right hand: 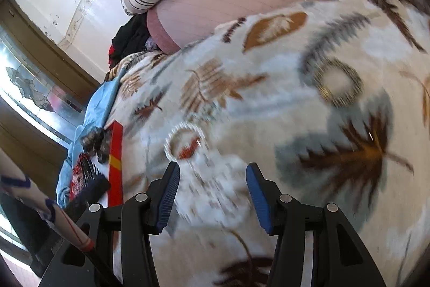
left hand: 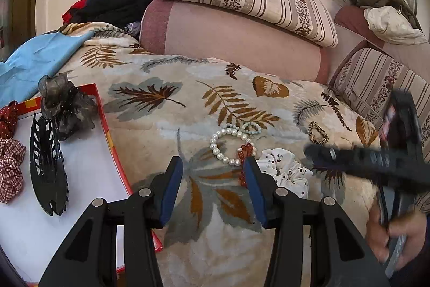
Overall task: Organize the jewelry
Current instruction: 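Move both tools back over the bed toward the white scrunchie and bead bracelet, then grasp the white red-dotted scrunchie with the left tool while the right tool grasps the pale bead bracelet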
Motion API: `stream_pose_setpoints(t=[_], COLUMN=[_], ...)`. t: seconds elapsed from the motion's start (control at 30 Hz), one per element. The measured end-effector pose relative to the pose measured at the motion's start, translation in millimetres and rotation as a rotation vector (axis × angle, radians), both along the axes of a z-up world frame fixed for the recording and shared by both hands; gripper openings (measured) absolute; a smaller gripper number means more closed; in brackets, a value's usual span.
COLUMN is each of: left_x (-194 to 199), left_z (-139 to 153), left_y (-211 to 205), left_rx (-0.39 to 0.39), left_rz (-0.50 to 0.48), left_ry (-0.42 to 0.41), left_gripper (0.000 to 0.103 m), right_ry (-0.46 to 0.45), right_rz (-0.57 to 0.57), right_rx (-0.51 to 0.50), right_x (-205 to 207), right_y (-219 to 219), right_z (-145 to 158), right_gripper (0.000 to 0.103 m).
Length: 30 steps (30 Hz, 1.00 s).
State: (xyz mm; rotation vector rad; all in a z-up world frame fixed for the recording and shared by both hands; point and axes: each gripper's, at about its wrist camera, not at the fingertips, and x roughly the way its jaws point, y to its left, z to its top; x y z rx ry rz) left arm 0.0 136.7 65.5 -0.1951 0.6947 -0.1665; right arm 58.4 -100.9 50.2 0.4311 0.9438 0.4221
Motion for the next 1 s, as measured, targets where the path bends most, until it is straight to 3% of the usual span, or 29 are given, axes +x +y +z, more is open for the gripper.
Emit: stream_pose_setpoints(t=[0.07,0.2,0.27,0.47,0.5,0.57,0.63,0.77,1.0], left_x=[0,1,1,4,5,5,6,6,5], left_z=[1,3,3,5,5,5,5,7,5], left_y=[0,1,3,11,12,12,12,13,7], left_rx=[0.000,0.012,0.004,-0.016,-0.018,-0.022,-0.018,-0.017,-0.011], left_rz=[-0.004,-0.005,-0.003,0.003,0.002,0.000,0.000,0.000,-0.017], left_ry=[-0.003,-0.013,-0.014,-0.013,-0.013,-0.014,-0.013,-0.019,-0.014], left_gripper=[0.046,0.046,0.046,0.046,0.046,0.046,0.046,0.046,0.047], right_ry=[0.000,0.023,0.046,0.129,0.129,0.081,0.049,-0.008,-0.121], right_rz=[0.006,0.019,0.034,0.030,0.040,0.074,0.089,0.040,-0.017], right_rx=[-0.044,-0.078,-0.099,-0.198,-0.213,-0.301,-0.351,-0.294,-0.166], right_x=[21,62,78,113,116,117,114,101,42], right_y=[11,29,38,58,63,81,91,74,24], right_z=[6,3,-4,-35,-38,-37,-32,-14,40], right_gripper=[0.040,0.036,0.024,0.024,0.024,0.008,0.006,0.006,0.006])
